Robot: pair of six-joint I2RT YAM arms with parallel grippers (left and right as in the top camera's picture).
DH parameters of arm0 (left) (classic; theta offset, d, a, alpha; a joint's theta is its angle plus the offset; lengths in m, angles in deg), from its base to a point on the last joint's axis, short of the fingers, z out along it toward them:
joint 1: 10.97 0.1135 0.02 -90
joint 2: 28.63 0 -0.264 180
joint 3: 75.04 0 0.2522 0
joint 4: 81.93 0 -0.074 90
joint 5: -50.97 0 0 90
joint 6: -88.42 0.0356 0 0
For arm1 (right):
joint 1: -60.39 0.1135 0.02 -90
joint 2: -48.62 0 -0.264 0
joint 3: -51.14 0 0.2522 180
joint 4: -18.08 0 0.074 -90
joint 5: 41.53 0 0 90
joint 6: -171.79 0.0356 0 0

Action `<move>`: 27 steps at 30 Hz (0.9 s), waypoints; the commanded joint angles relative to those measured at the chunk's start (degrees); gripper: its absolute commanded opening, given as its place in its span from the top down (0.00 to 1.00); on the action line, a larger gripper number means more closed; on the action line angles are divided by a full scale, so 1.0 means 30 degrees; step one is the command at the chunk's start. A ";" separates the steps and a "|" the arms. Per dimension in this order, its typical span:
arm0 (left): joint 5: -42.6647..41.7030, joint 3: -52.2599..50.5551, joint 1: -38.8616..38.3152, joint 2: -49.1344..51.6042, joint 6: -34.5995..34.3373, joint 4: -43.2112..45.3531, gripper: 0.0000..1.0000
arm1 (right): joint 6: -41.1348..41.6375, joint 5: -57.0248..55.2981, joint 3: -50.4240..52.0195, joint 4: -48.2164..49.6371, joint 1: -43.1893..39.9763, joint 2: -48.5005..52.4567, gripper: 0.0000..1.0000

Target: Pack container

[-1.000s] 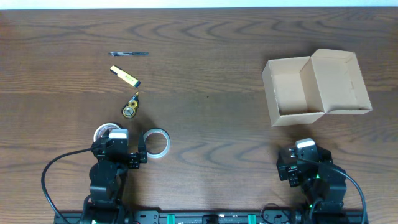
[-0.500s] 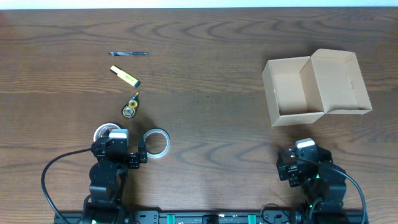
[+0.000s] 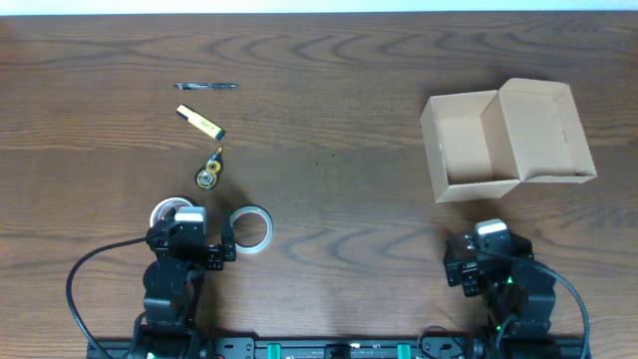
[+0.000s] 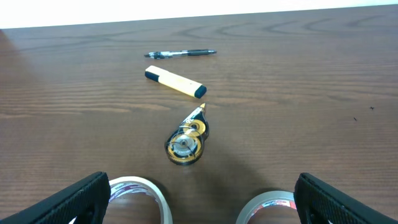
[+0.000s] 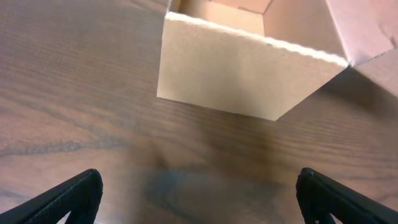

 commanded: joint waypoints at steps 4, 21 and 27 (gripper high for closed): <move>-0.0066 -0.0561 0.0029 -0.0109 0.0073 -0.0160 0.05 | 0.2470 0.0189 -0.3424 -0.0146 -0.0248 0.4116 0.01; -0.0073 -0.0561 0.0029 -0.0109 0.0073 -0.0160 0.05 | 0.4248 0.1042 -1.8549 -0.5049 0.0168 2.2199 0.01; -0.0066 -0.0561 0.0029 -0.0109 0.0073 -0.0160 0.05 | 0.4932 0.0393 -2.1566 -0.5034 0.0765 2.8064 0.01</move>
